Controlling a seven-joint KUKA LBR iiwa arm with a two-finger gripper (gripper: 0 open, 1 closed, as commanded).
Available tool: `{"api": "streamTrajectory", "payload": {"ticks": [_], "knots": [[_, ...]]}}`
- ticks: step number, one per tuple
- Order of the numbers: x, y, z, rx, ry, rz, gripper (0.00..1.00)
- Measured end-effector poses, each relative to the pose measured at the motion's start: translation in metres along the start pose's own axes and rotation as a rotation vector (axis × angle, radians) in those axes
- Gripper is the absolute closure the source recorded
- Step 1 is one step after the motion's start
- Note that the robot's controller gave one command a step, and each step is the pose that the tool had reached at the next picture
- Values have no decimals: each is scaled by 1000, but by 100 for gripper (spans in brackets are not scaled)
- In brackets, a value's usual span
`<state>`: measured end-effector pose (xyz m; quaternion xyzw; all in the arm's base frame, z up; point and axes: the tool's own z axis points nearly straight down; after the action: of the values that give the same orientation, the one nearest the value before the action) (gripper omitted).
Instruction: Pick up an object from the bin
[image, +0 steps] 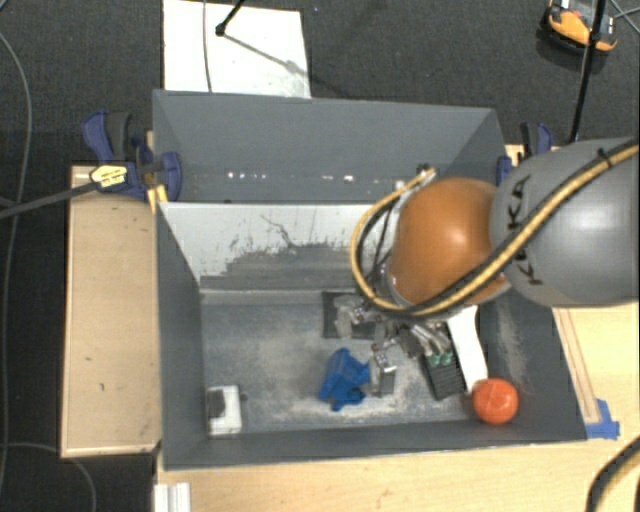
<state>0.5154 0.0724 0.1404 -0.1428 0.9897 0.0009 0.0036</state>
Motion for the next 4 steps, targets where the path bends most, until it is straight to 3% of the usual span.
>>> {"api": "streamTrajectory", "payload": {"ticks": [1,2,3,4], "knots": [[0,-4,16,0,1,-236,0],[-5,6,56,3,-4,-408,0],[-2,7,69,-1,-2,-401,100],[-2,7,68,-1,-1,-397,100]]}}
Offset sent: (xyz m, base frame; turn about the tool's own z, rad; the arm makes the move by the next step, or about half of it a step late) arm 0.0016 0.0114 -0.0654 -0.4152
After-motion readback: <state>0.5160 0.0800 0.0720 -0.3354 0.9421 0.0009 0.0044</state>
